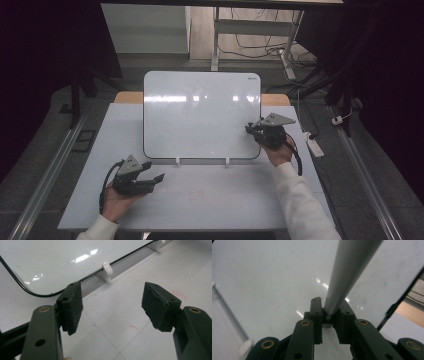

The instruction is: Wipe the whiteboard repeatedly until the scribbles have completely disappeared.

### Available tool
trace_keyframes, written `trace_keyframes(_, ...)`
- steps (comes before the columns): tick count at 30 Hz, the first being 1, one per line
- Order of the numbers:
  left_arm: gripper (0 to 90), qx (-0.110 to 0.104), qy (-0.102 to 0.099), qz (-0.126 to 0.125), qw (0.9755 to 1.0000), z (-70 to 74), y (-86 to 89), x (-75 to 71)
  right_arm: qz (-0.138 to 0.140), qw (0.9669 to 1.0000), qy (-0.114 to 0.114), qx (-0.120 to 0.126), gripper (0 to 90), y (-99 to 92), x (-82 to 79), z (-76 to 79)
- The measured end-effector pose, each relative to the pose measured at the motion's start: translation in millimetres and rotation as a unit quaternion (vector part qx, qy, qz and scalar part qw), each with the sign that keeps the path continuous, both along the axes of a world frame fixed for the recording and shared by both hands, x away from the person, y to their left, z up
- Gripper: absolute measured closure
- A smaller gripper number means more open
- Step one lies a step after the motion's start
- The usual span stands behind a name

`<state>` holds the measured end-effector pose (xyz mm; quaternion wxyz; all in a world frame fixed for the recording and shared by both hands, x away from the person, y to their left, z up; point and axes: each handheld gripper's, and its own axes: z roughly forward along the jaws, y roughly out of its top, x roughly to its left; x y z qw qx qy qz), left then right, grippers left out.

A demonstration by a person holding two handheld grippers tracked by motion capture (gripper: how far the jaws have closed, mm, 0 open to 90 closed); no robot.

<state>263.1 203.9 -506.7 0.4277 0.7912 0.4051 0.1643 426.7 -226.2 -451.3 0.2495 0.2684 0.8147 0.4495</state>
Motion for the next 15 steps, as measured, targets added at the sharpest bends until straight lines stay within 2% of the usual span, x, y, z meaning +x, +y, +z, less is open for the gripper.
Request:
trace_keyframes(2,33.8,-0.002,-0.002,0.000,1.0000,0.9,0.2,-0.7,0.011,0.9997,0.008,0.020,77.7,-1.1,-8.3,1.2)
trace_keyframes(3,33.8,-0.002,-0.002,0.000,1.0000,0.9,0.2,-0.7,0.011,0.9997,0.008,0.020,77.7,-1.1,-8.3,1.2)
trace_keyframes(4,33.9,-0.003,-0.003,0.001,1.0000,1.1,0.3,-0.8,0.021,0.9991,0.017,0.033,77.7,-1.3,-17.6,4.6)
trace_keyframes(7,33.9,-0.003,-0.004,0.002,1.0000,1.3,0.0,-0.6,0.032,0.9983,0.030,0.040,77.7,0.0,-26.8,6.4)
trace_keyframes(8,33.9,-0.004,-0.006,0.002,1.0000,1.8,-0.2,-1.0,0.044,0.9971,0.038,0.048,77.7,1.5,-37.5,6.9)
trace_keyframes(9,33.9,-0.004,-0.006,0.002,1.0000,1.8,-0.2,-1.0,0.044,0.9971,0.038,0.048,77.7,1.5,-37.5,6.9)
trace_keyframes(12,34.0,-0.004,-0.009,0.002,0.9999,2.5,-0.4,-1.6,0.067,0.9947,0.056,0.054,77.7,6.0,-57.7,3.2)
trace_keyframes(13,34.0,-0.004,-0.009,0.001,0.9999,2.5,-0.5,-1.7,0.067,0.9947,0.056,0.054,77.7,6.0,-57.7,3.2)
trace_keyframes(15,34.0,-0.006,-0.013,0.002,0.9999,3.1,0.4,-3.3,0.089,0.9924,0.067,0.053,77.7,7.9,-72.6,-3.5)
